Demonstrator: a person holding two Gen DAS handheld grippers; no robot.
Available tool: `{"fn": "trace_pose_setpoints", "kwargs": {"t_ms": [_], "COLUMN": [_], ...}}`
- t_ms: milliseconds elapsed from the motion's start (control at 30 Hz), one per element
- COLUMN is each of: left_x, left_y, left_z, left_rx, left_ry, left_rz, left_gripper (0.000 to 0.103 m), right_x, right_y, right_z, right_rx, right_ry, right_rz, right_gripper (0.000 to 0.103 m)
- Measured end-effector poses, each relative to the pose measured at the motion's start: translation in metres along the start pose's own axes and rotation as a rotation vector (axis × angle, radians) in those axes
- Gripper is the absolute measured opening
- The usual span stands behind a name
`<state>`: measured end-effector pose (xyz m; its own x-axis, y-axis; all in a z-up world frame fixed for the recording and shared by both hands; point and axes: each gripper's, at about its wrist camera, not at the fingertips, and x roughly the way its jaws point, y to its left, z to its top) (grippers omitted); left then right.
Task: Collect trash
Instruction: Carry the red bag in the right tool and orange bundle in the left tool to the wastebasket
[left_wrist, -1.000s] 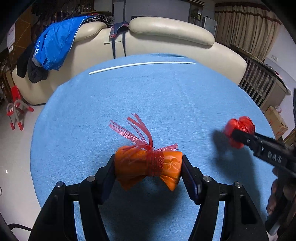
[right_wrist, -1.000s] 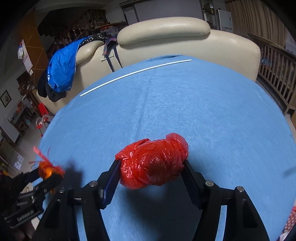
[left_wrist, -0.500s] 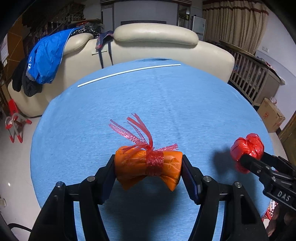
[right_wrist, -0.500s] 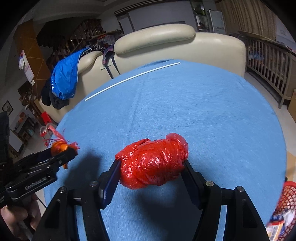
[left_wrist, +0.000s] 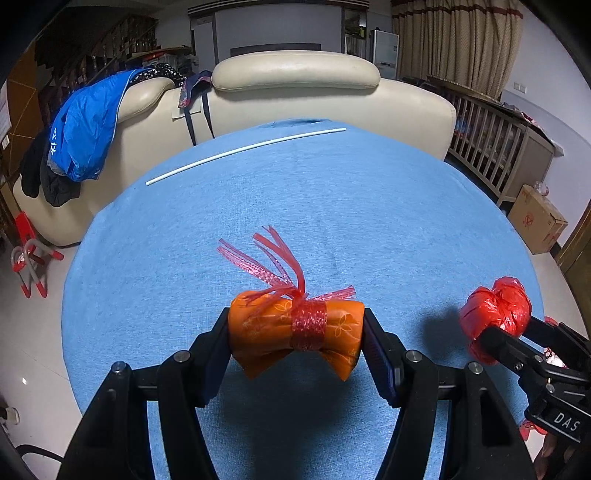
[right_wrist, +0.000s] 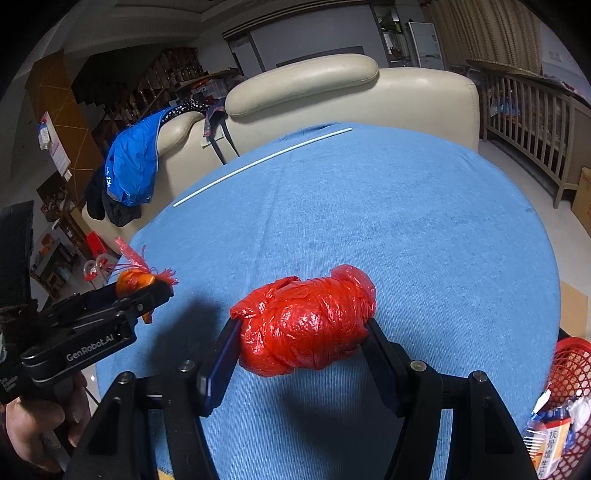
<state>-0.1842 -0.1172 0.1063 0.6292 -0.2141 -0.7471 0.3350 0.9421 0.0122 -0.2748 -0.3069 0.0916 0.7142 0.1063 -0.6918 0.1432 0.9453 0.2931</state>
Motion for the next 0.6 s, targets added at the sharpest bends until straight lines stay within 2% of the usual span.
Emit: {"fn": "trace_pose_setpoints", "kwargs": {"t_ms": [367,600], "left_x": [0.003,0.002], "left_y": [-0.009,-0.027], "left_z": [0.003,0.009], "left_rx": [0.033,0.066], "left_ry": [0.002,-0.005], "left_rz": [-0.005,-0.025], "left_gripper": [0.067,0.067], "right_x": [-0.016,-0.030], "right_y": [-0.012,-0.030], "right_z": [-0.006,-0.008], "right_rx": [0.029,0.066], "right_ry": [-0.026,-0.050], "right_rz": [0.000,-0.020], "right_gripper": [0.068,0.068]}}
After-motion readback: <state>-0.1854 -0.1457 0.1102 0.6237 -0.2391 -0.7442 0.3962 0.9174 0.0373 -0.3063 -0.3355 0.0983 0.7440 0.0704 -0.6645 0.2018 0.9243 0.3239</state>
